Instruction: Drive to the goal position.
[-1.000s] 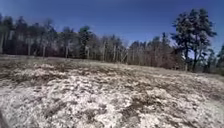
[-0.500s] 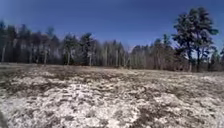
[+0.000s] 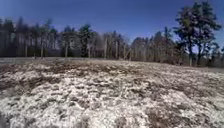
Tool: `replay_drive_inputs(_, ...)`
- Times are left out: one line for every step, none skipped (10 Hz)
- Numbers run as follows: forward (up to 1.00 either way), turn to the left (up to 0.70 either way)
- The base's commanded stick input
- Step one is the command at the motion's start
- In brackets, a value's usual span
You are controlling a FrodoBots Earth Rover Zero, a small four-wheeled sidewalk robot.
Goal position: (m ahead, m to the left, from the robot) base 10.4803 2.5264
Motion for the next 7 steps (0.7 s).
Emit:
replay_drive_inputs(0.7, 0.0)
replay_drive_inputs(0.7, 0.0)
replay_drive_inputs(0.7, 0.0)
replay_drive_inputs(0.7, 0.0)
replay_drive_inputs(0.7, 0.0)
replay_drive_inputs(0.7, 0.0)
replay_drive_inputs(0.7, 0.0)
